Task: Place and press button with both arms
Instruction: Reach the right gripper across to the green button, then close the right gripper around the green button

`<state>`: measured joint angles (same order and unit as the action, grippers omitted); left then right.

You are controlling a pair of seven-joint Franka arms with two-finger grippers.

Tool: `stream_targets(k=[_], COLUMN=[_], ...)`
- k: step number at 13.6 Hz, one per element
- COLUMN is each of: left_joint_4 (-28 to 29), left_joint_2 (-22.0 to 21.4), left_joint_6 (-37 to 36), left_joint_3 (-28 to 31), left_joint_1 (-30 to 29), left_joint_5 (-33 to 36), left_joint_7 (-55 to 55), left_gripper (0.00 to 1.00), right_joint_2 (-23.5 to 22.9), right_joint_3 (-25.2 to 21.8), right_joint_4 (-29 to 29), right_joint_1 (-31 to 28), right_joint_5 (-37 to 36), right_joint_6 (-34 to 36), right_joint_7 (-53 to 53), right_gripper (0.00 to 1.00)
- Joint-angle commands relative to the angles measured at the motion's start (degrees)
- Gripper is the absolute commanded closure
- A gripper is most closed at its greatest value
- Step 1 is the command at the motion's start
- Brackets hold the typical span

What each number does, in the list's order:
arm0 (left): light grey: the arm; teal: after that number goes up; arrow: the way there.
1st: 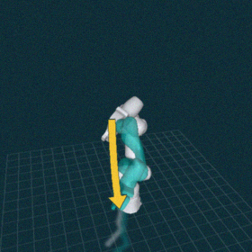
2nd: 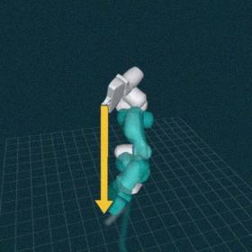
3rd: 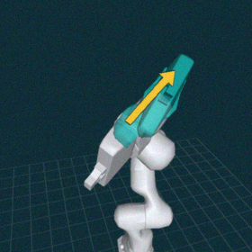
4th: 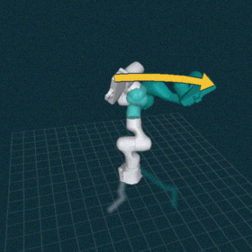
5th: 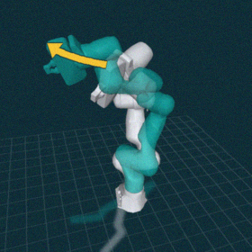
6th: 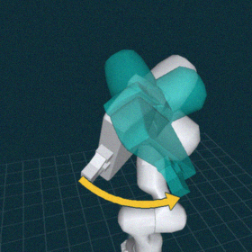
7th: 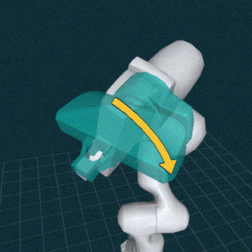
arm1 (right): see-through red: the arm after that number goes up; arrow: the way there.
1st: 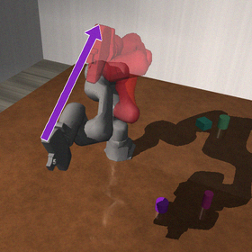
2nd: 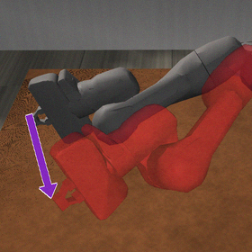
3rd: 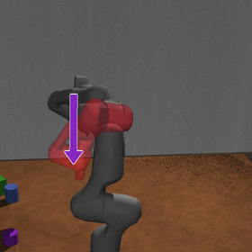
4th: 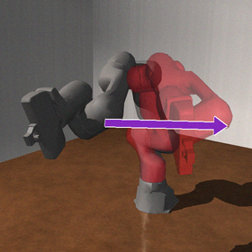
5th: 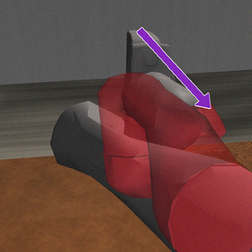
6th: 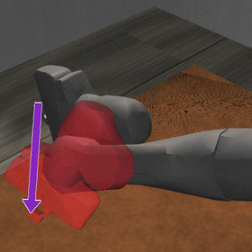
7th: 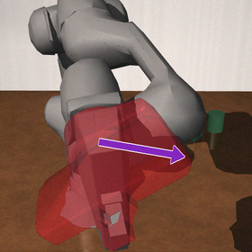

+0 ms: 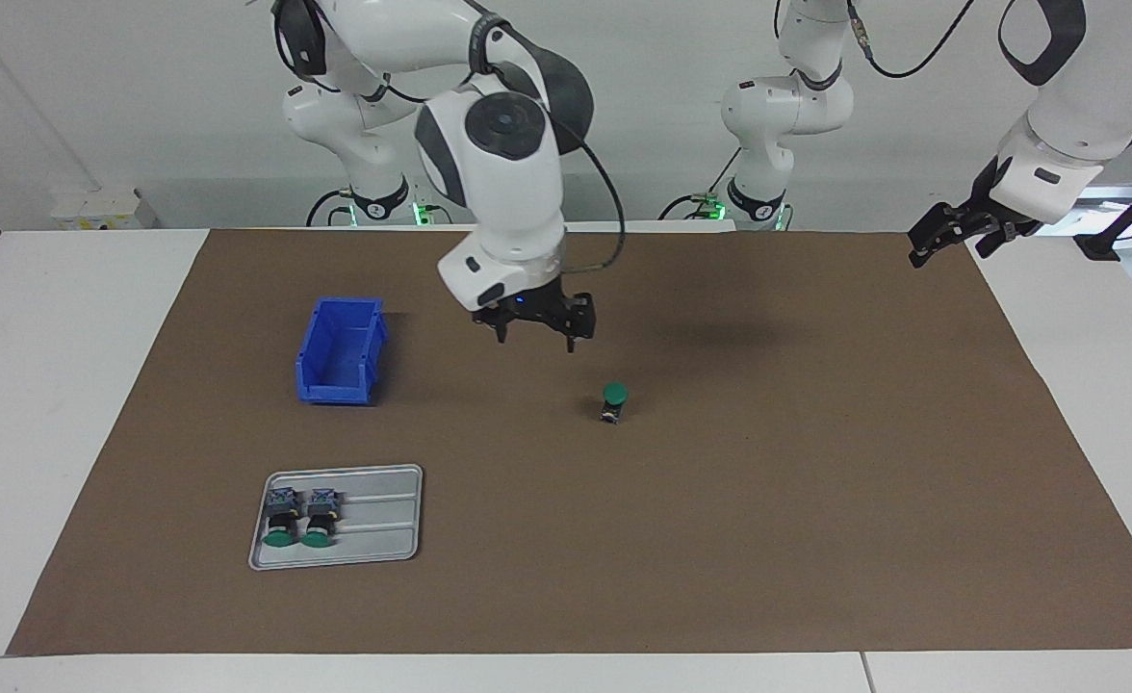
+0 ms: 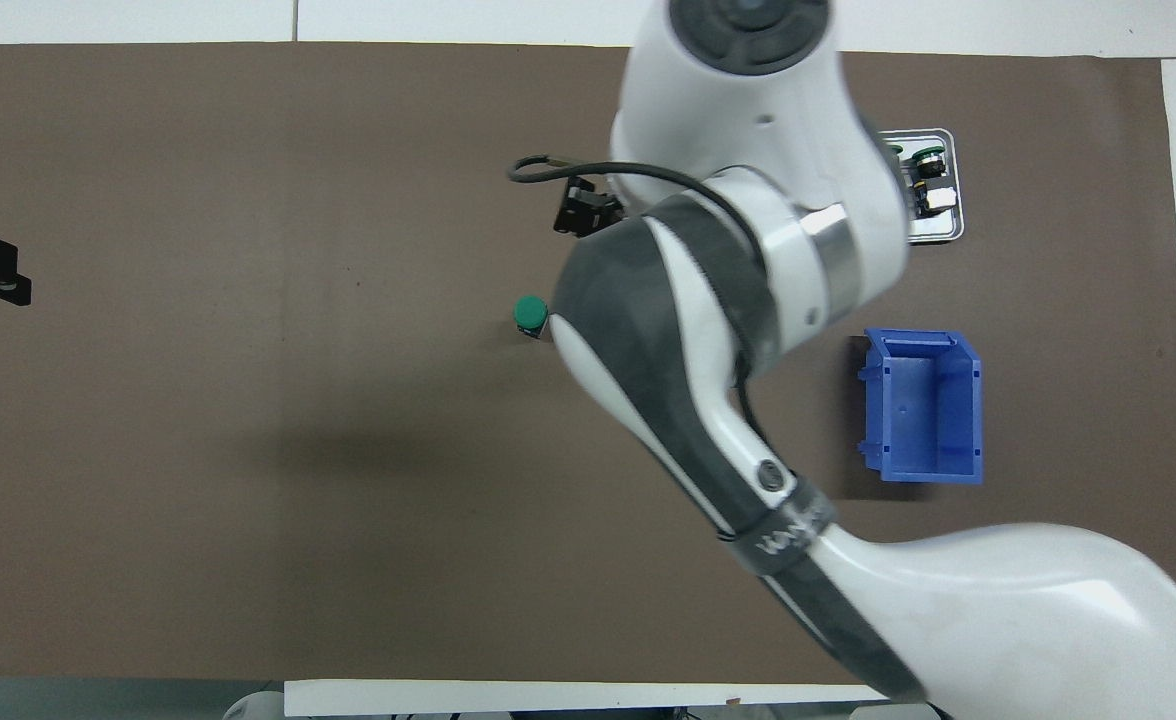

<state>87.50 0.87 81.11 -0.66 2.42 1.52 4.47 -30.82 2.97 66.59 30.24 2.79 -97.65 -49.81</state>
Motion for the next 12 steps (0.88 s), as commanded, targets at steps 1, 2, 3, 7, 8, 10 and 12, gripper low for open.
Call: stream_targets(k=[1, 2, 3, 7, 8, 10, 12], left_joint_4=[-0.84, -0.84, -0.84, -0.67, -0.58, -0.67, -0.75], left_joint_2=[0.1, 0.1, 0.1, 0.01, -0.07, -0.16, -0.51], left_joint_6=[-0.69, -0.69, -0.69, -1.3, -1.21, -0.86, -0.6], left_joint_3=[0.13, 0.13, 0.13, 0.13, 0.13, 0.13, 0.57], left_joint_1=[0.48, 0.48, 0.48, 0.48, 0.48, 0.49, 0.4], left_joint_5=[0.94, 0.94, 0.94, 0.76, 0.76, 0.59, 0.15], left_joint_7=[-0.78, -0.7, -0.78, -0.69, -0.17, -0.08, -0.17], left_gripper=[0.0, 0.0, 0.0, 0.0, 0.0, 0.0, 0.0], right_joint_2=[-4.59, -4.6, -4.51, -3.29, -3.46, -4.07, -4.51], right_joint_3=[0.28, 0.28, 0.28, 0.28, 0.28, 0.28, 0.28], right_joint_4=[-1.57, 1.41, 4.22, 17.23, 18.04, 18.4, 18.57], right_joint_1=[1.65, 2.79, 3.41, 5.09, 5.52, 5.62, 5.61], right_joint_5=[0.46, 0.29, 0.38, -0.32, -1.46, -4.36, -4.46], right_joint_6=[-6.02, -8.41, -11.39, -25.63, -26.35, -26.88, -27.41], right_joint_7=[-7.91, -8.71, -9.16, -11.18, -11.1, -11.1, -11.1], right_gripper=[0.01, 0.01, 0.01, 0.01, 0.01, 0.01, 0.01])
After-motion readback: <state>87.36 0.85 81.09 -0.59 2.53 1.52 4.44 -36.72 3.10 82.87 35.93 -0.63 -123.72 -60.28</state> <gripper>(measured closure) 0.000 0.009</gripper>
